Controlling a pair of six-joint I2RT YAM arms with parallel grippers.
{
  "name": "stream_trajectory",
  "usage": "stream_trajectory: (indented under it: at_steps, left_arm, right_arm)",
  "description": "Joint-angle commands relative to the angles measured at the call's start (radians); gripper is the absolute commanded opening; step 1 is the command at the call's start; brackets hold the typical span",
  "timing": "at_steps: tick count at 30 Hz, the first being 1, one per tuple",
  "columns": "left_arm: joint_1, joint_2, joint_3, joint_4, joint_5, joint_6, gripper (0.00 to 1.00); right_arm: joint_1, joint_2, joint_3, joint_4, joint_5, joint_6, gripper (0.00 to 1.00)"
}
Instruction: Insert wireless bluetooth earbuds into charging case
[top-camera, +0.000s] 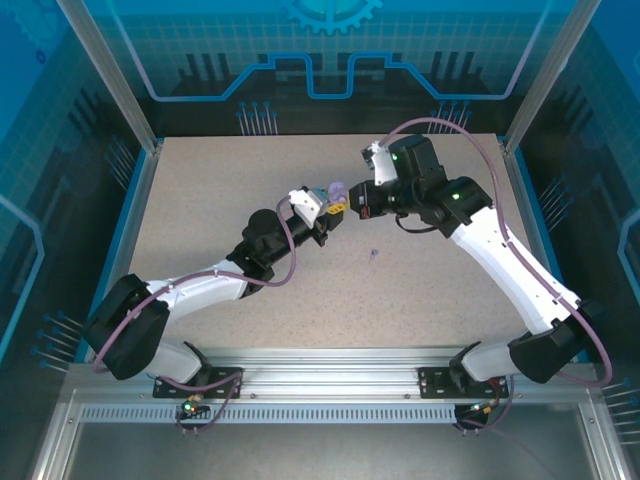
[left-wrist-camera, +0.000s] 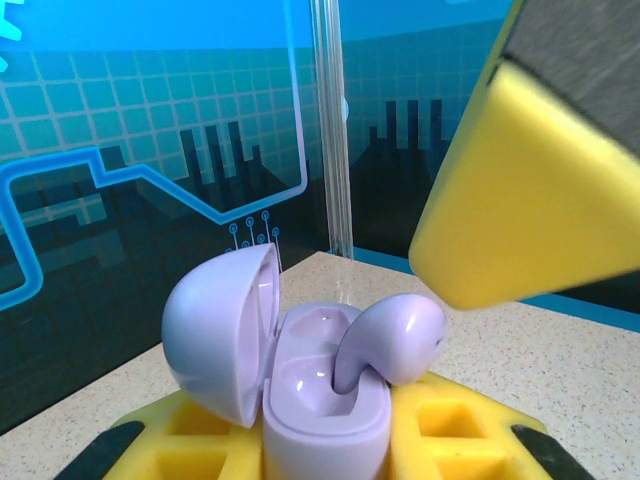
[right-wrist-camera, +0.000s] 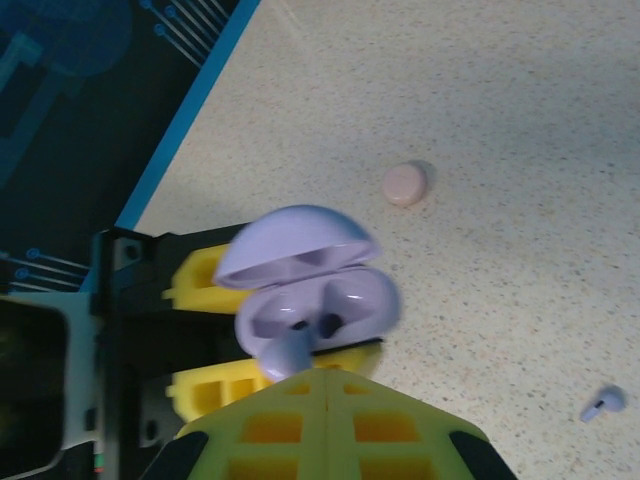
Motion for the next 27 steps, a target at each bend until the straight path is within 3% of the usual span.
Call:
stream_trajectory:
  at_steps: [1, 8, 20, 27]
  left_arm:
    - [0.003, -0.010, -0.009, 0.017, 0.012, -0.012, 0.00]
    - [0.003, -0.008, -0.008, 0.021, 0.011, -0.015, 0.00]
    - [0.003, -0.008, -0.011, 0.023, 0.015, -0.018, 0.00]
    - [0.003, -0.010, 0.000, 0.019, 0.026, -0.015, 0.00]
  right_arm:
    - [0.042, 0.015, 0.045, -0.052, -0.017, -0.020, 0.00]
    - [0.083, 0.014, 0.062, -0.049, 0.015, -0.014, 0.00]
    - [-0.048, -0.052, 0.008, -0.046, -0.006, -0.007, 0.00]
    - [-0.033, -0.002, -0.021, -0.022, -0.028, -0.001, 0.00]
